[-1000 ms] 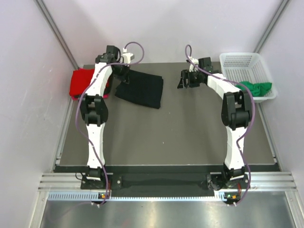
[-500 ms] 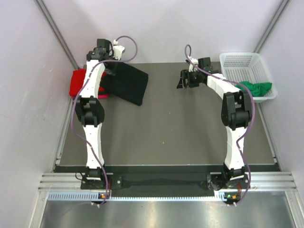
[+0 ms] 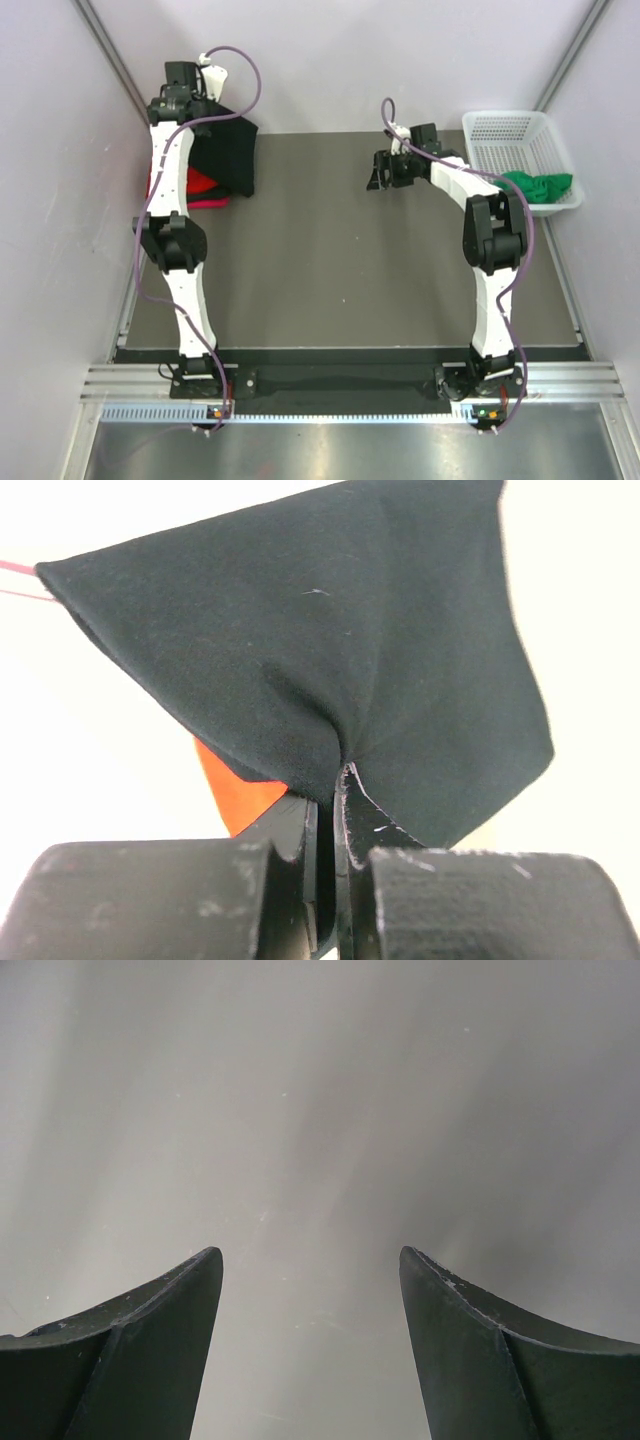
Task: Fold and stack the t-shirts
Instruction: Neatly place the folded tshirt to the corner
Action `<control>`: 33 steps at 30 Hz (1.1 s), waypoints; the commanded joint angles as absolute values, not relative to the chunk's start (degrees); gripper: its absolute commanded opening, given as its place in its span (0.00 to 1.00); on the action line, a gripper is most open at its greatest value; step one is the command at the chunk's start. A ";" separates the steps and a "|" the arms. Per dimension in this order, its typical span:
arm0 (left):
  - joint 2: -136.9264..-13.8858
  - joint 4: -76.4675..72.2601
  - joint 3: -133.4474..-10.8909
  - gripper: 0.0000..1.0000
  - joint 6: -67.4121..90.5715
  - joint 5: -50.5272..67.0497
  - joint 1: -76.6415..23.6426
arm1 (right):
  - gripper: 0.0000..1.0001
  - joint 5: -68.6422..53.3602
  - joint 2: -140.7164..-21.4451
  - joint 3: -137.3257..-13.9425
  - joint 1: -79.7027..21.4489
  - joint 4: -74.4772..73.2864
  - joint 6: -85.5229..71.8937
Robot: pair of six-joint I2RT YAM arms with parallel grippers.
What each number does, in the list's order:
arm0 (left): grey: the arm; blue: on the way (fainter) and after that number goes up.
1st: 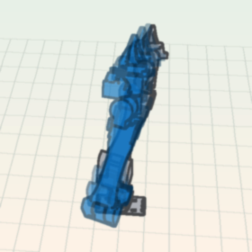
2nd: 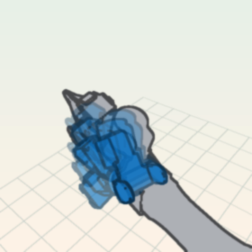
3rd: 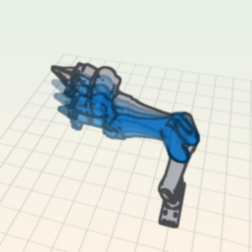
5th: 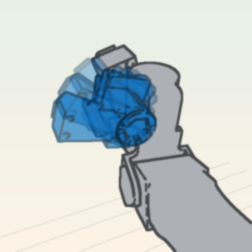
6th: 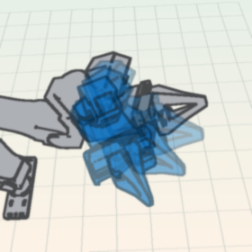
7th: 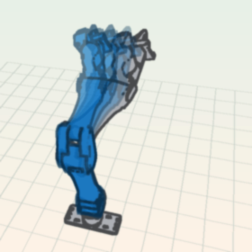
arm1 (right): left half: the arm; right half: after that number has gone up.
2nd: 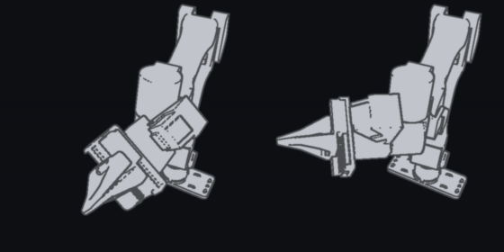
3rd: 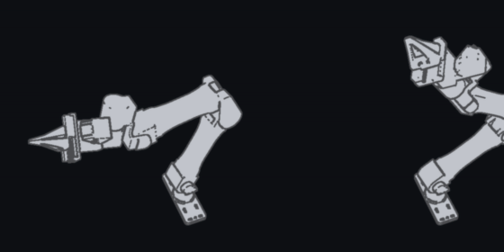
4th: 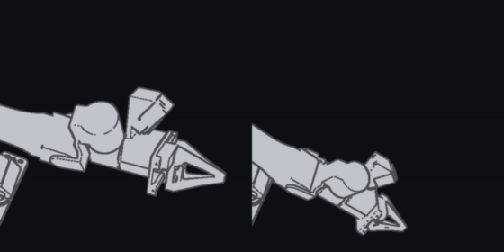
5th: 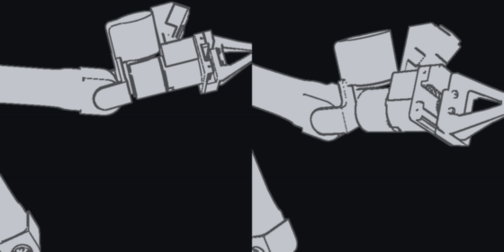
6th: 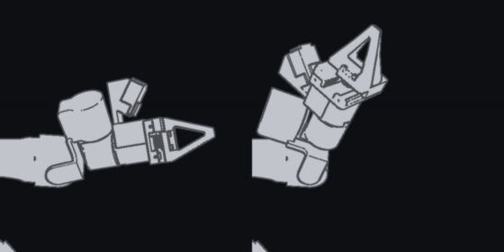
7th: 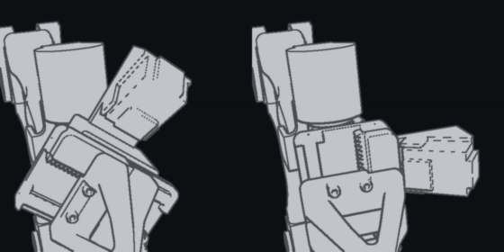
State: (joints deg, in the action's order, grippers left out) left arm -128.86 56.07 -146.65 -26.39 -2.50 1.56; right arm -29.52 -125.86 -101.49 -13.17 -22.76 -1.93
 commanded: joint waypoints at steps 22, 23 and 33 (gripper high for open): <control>-120.94 48.34 -152.31 0.00 -27.60 -3.17 5.36 | 0.72 -29.00 -124.19 -101.42 -15.55 -21.44 -0.53; -120.94 48.43 -152.31 0.00 -27.51 -2.82 5.19 | 0.72 -29.09 -124.28 -101.43 -15.56 -21.36 -0.53; -121.03 47.81 -152.58 0.00 -27.33 -3.51 3.96 | 0.72 -28.65 -123.49 -100.64 -16.43 -21.45 -0.27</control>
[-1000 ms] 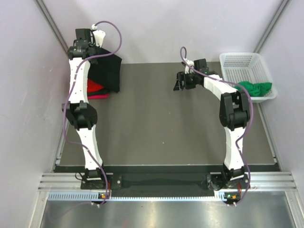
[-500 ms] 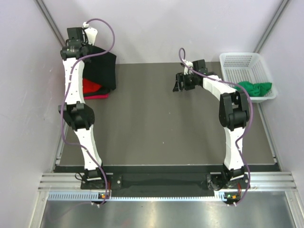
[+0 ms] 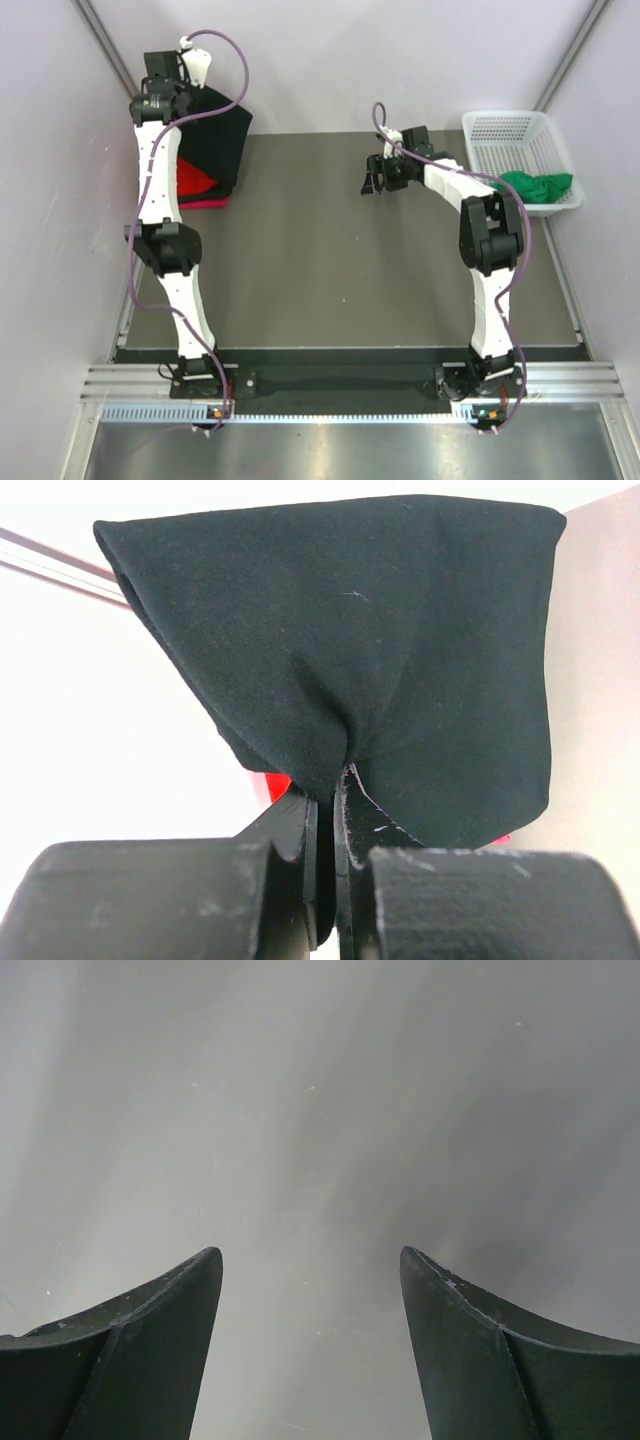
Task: Fold and stack the t-shirts
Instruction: Neatly place the folded tshirt to the corner
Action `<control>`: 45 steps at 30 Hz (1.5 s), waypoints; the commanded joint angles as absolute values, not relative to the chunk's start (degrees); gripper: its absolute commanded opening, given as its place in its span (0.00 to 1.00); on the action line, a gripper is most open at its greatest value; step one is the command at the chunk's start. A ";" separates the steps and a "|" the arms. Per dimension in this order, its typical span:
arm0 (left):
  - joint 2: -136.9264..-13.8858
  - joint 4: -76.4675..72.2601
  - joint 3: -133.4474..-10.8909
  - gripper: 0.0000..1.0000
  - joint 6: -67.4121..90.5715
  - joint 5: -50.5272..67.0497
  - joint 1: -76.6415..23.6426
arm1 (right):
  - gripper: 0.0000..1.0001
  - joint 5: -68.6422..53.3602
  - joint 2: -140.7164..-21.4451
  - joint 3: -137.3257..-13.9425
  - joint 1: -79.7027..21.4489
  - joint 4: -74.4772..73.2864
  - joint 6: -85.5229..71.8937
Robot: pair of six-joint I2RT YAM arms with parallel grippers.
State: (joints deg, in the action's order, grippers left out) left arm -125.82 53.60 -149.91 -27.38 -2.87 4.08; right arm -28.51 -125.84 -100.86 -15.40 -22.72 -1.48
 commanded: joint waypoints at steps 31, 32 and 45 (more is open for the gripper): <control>-136.67 36.21 -143.26 0.00 -37.09 -11.77 12.74 | 0.73 -27.42 -121.73 -98.00 -16.61 -21.62 3.43; -137.19 35.95 -143.44 0.00 -37.26 -11.95 12.92 | 0.73 -27.33 -121.73 -97.82 -16.61 -21.53 3.34; -140.71 30.77 -143.00 0.00 -42.10 -15.54 13.80 | 0.73 -27.77 -122.96 -99.14 -16.96 -21.45 2.81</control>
State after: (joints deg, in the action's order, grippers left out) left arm -140.16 38.02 -142.58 -39.33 -11.60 13.08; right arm -27.44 -125.75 -98.13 -16.12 -22.50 2.37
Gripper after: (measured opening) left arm 0.049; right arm 0.731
